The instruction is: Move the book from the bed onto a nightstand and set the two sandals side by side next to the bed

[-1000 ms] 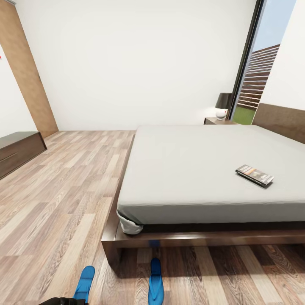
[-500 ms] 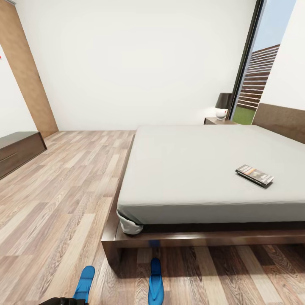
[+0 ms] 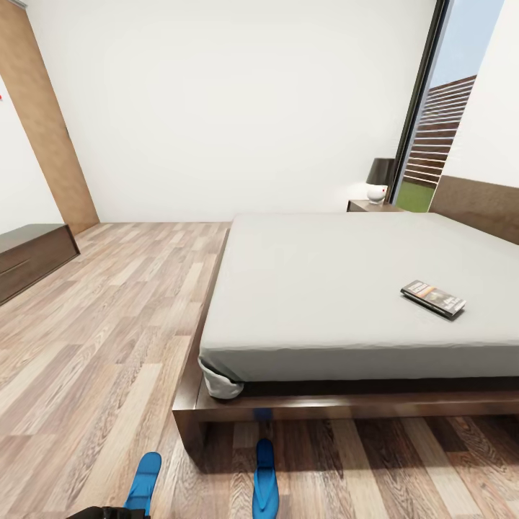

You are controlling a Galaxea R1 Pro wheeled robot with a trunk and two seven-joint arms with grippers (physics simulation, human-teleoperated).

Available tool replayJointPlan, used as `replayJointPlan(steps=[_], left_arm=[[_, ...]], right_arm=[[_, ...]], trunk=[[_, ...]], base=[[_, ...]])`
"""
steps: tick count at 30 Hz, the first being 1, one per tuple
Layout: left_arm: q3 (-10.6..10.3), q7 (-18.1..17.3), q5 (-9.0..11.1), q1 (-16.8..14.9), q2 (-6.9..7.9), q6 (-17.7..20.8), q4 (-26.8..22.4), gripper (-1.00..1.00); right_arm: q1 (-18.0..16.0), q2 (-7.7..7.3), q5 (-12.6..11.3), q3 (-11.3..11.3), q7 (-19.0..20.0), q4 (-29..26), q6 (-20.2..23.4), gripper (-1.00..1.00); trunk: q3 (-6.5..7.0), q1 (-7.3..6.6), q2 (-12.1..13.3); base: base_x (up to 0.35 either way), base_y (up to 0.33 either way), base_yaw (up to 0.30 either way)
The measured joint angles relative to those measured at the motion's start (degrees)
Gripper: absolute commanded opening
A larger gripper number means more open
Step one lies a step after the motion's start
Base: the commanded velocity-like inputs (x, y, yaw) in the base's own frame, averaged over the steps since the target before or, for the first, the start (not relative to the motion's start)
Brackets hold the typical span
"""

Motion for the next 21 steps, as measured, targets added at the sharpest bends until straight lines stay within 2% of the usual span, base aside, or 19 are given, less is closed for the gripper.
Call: replayJointPlan(steps=[11,21], left_arm=[[-0.01,0.01,-0.03,0.03,0.00,0.07,0.00,-1.00],[0.02,0.02,-0.01,0.04,0.00,0.08,0.00,-1.00]], right_arm=[[0.00,0.00,0.00,0.00,0.00,-0.01,0.00,1.00],[0.00,0.00,0.01,0.00,0.01,-0.02,0.00,1.00]], trunk=[[0.00,0.00,0.00],[0.00,0.00,0.00]], base=[[0.000,-0.012,0.000],[0.000,-0.150,0.000]])
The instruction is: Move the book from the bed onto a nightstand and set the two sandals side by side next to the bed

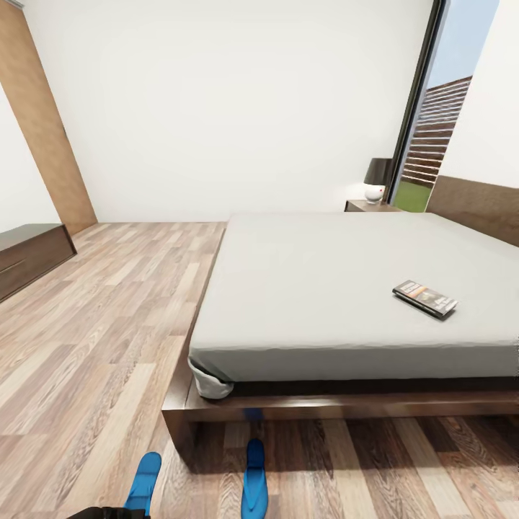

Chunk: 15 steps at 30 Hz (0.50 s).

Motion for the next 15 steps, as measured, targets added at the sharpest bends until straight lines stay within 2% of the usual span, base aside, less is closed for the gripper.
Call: replayJointPlan(steps=[15], left_arm=[[-0.01,0.00,-0.03,0.00,0.00,-0.01,0.00,-1.00]], right_arm=[[0.00,0.00,0.00,0.00,-0.01,0.01,0.00,1.00]], trunk=[[0.00,0.00,0.00]], base=[[0.000,-0.011,0.000]])
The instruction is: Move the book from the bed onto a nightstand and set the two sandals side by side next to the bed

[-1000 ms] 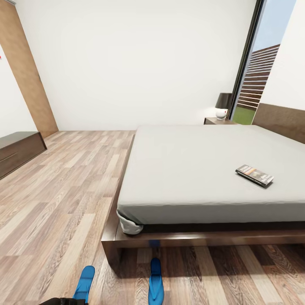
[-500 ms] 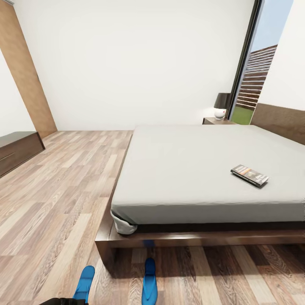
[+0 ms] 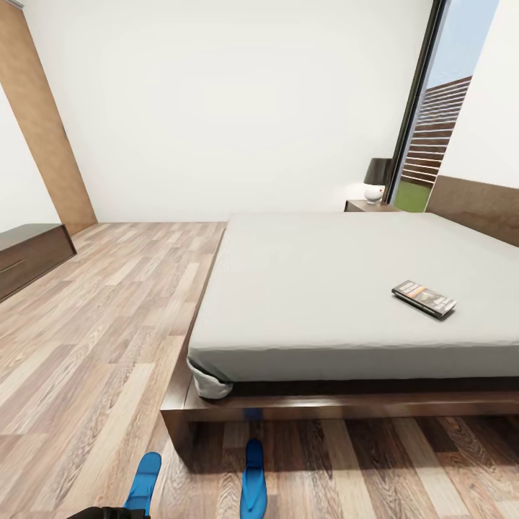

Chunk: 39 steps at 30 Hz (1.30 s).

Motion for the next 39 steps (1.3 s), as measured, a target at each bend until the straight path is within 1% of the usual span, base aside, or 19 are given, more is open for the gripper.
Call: replayJointPlan(steps=[8,17,35,39], left_arm=[[0.02,-0.02,0.02,0.00,0.00,0.00,0.00,-1.00],[0.05,-0.02,0.00,0.00,-0.02,-0.06,0.00,-1.00],[0.03,-0.03,-0.01,0.00,-0.01,-0.09,0.00,-1.00],[0.03,-0.03,0.00,0.00,-0.01,-0.09,0.00,-1.00]], right_arm=[[0.00,0.00,0.00,0.00,0.00,0.00,0.00,1.00],[0.00,0.00,0.00,0.00,0.00,0.00,-0.07,1.00],[0.00,0.00,0.00,0.00,0.00,0.00,-0.09,1.00],[0.01,0.00,0.00,0.00,0.01,-0.02,-0.09,1.00]], trunk=[[0.00,0.00,0.00],[0.00,0.02,0.00],[0.00,0.00,0.00],[0.00,0.00,0.00]], base=[[-0.001,0.000,0.000],[-0.167,0.000,0.000],[-0.069,-0.011,0.000],[-0.014,-0.122,0.000]])
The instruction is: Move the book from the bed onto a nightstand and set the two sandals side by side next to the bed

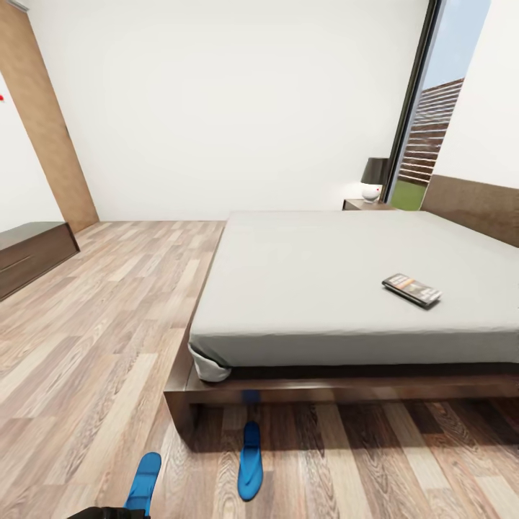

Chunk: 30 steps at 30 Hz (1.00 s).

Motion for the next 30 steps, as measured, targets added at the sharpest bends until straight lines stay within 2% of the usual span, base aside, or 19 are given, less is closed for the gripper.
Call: replayJointPlan(steps=[30], left_arm=[[0.01,0.00,0.01,0.00,-0.08,0.03,-0.08,-1.00]], right_arm=[[0.00,0.00,0.00,0.00,0.00,0.00,0.00,1.00]], trunk=[[0.00,0.00,0.00]], base=[[-0.001,-0.122,0.000]])
